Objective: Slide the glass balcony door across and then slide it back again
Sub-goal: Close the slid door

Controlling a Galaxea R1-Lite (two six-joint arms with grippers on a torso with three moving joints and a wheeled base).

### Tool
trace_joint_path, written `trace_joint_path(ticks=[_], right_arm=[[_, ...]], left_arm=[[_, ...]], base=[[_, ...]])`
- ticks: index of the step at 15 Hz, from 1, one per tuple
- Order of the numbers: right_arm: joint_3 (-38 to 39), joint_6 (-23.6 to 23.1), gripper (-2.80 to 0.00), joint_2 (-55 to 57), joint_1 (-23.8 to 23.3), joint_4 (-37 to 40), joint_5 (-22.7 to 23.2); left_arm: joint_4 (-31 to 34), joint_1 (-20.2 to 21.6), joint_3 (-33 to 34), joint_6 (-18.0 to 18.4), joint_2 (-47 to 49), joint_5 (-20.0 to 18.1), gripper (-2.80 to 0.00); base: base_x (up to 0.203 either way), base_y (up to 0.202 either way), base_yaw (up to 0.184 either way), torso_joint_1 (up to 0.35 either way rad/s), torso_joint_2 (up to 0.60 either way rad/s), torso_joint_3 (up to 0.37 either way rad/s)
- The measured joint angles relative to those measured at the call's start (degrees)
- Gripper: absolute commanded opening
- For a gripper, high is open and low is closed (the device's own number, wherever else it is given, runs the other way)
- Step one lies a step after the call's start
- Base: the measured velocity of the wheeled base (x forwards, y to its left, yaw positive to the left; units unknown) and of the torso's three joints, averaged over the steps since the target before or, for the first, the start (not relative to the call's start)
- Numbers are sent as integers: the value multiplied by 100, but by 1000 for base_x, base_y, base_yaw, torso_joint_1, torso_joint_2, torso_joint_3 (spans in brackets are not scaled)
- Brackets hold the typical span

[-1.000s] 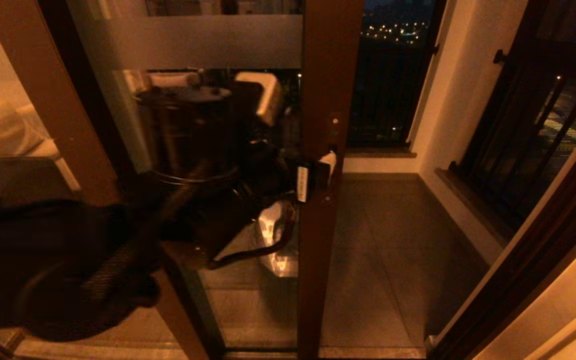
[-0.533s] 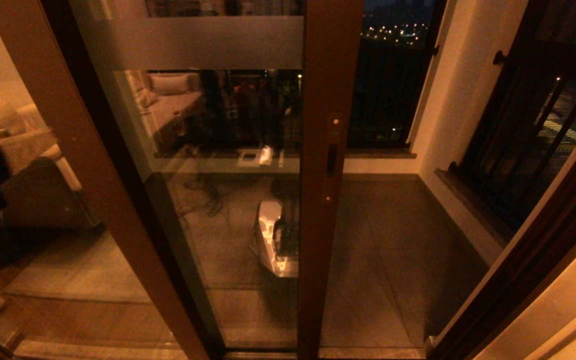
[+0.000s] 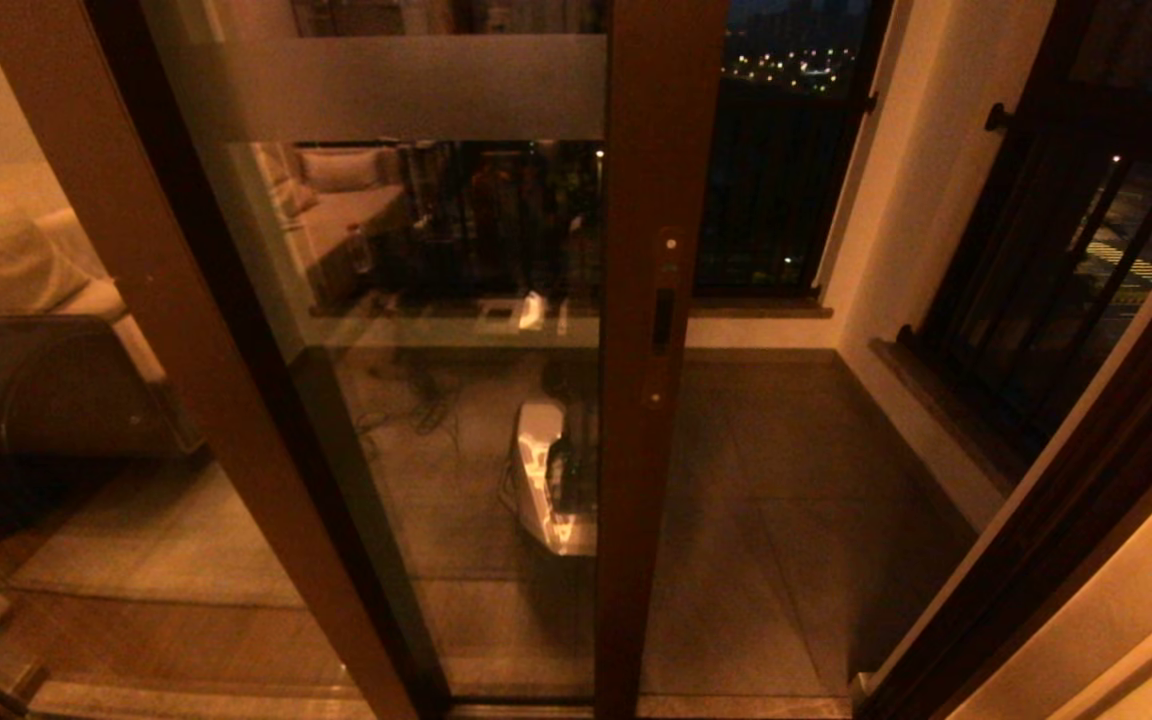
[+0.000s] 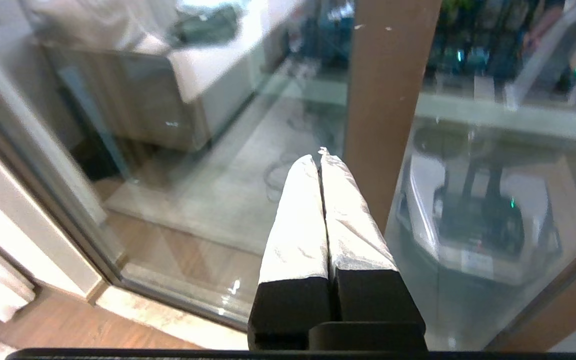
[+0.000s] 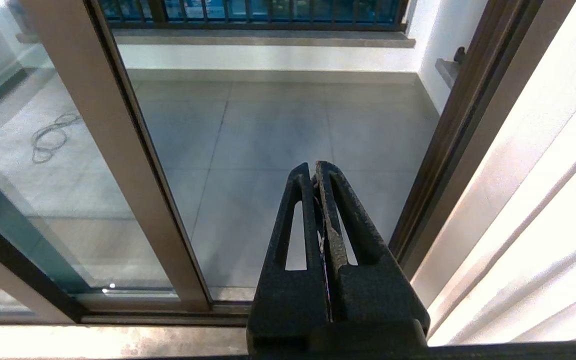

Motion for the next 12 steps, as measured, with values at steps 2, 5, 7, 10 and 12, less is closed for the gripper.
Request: trace_joint_path(ticks=[2,5,7,10,12], right_arm=[[0,1,-280,0,0,2,2],[0,-1,-280,0,0,2,0],[0,1,-280,0,0,-2,0],[0,-1,-280,0,0,2,2],[0,1,-280,0,0,2,0]], left_arm=[[262,151,254,-12,-621,-222,-280],[527,207,864,95,-1602,-1017,-280],[978,195,1517,248,-2181,-1453,-280],[836,179,2770,341,-2529,-1724,-280],[77,175,3592,316,-2609,-1857,-280]], base=[[0,0,0,0,0,0],[0,0,0,0,0,0],[0,0,0,0,0,0],[0,0,0,0,0,0],[0,0,0,0,0,0]])
